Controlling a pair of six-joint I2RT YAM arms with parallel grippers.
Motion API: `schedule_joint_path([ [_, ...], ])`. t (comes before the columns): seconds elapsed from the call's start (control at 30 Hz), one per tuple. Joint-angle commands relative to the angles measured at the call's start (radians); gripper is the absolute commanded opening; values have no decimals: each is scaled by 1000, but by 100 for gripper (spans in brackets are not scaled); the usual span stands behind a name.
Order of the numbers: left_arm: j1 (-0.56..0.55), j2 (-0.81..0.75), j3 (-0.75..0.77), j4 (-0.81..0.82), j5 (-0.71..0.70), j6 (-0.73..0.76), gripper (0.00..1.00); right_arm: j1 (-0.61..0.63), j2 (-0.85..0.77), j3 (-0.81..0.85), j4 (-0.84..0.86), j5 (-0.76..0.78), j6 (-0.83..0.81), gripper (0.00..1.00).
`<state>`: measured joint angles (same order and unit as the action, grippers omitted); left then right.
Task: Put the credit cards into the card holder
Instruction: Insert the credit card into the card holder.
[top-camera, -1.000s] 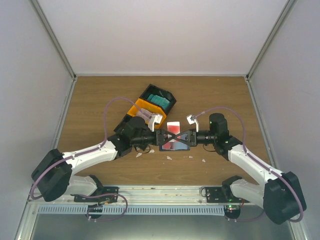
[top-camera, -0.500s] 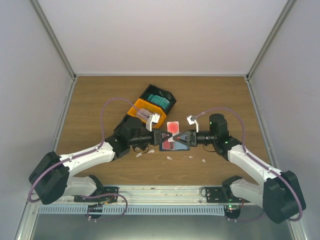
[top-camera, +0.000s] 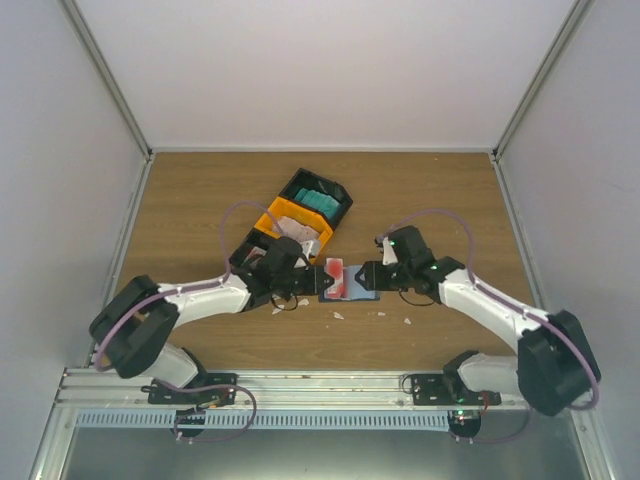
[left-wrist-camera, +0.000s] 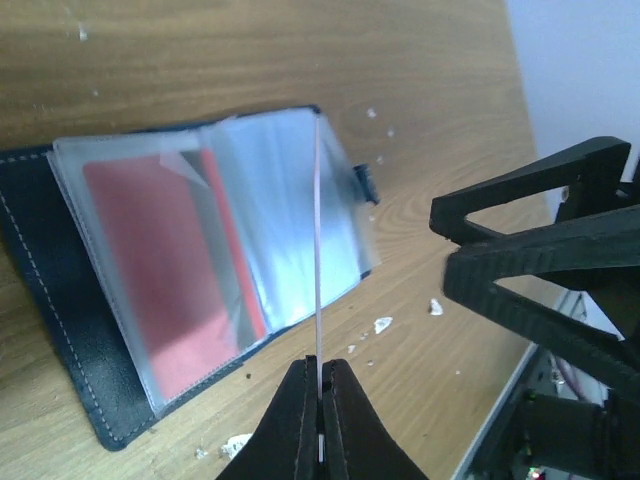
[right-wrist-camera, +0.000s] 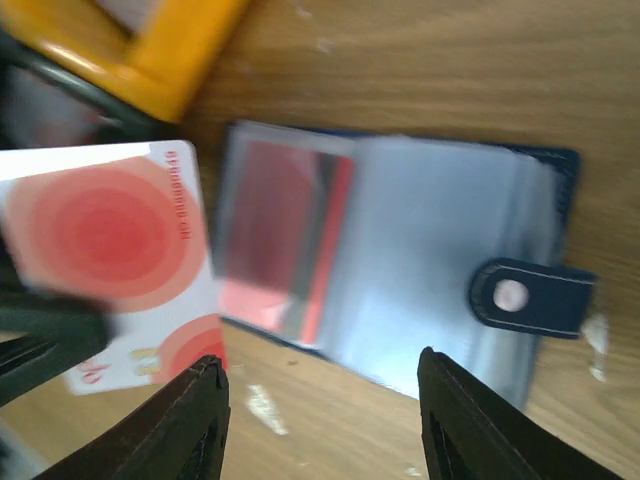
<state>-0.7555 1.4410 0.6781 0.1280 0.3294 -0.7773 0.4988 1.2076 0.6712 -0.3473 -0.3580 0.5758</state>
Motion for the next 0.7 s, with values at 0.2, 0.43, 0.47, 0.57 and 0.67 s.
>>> schedule_joint_path([
  [0.2,-48,188,126,45,-51,-27,0,149,222,100,-249,470,60,47],
  [0.43,-51,252,158,47,-59,-37,0,149,251,82,-199,430,42,44],
  [0.47,-51,258,158,50,-60,-40,0,149,253,78,-188,421,42,43],
  [0.57,-51,270,159,57,-62,-43,0,150,257,67,-161,410,47,42],
  [0.67,-51,286,160,73,-48,-47,0,149,262,54,-141,413,57,41],
])
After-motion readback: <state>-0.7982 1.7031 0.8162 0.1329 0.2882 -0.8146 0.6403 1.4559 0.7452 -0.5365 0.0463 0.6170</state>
